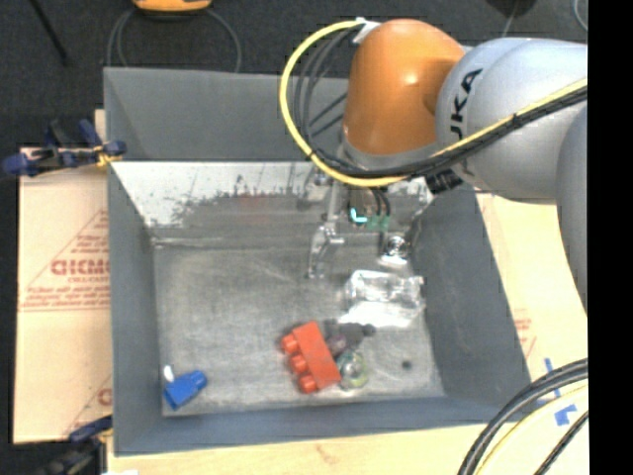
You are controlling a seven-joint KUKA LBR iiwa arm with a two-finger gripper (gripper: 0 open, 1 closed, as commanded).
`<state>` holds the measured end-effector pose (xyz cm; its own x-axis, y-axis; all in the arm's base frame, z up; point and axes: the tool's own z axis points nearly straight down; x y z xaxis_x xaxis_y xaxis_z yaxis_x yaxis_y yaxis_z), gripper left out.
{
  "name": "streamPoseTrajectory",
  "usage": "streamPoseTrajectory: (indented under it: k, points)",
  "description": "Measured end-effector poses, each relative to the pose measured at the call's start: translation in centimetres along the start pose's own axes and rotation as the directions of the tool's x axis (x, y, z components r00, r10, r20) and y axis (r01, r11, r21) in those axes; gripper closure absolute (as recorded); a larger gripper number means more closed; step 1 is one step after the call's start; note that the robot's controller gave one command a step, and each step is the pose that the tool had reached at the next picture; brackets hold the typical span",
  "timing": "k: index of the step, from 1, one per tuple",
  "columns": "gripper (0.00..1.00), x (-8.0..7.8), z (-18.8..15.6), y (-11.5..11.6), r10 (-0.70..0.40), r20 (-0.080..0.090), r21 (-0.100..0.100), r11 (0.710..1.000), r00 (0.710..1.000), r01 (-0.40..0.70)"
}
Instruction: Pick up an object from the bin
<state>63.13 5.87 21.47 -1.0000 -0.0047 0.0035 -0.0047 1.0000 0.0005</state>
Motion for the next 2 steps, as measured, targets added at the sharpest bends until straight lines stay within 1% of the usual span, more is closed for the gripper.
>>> streamPoseTrajectory:
  k: [1, 2]
  points:
    - [0.0, 10.0, 10.3, -2.8, 0.053, -0.008, 0.0, 0.999, 0.999, -0.053]
    - [0.0, 9.7, 13.8, -2.3, 0.168, 0.013, -0.005, 0.986, 0.986, -0.168]
